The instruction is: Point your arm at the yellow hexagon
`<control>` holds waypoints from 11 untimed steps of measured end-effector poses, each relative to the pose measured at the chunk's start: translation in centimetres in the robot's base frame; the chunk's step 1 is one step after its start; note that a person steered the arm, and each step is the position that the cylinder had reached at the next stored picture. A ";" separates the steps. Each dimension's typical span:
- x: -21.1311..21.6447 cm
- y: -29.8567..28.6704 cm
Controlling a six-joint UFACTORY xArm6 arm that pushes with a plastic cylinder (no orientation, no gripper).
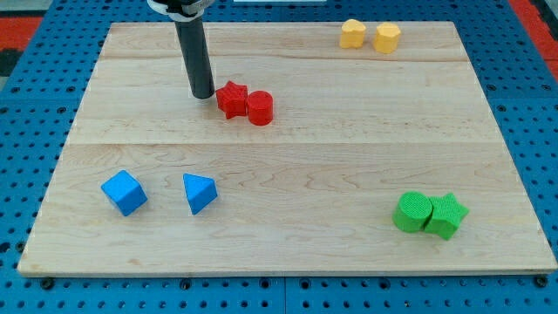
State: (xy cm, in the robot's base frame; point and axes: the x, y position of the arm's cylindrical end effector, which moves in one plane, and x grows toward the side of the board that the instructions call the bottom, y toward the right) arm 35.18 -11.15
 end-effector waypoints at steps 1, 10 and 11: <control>-0.1 0.3; -10.2 36.7; -15.7 35.0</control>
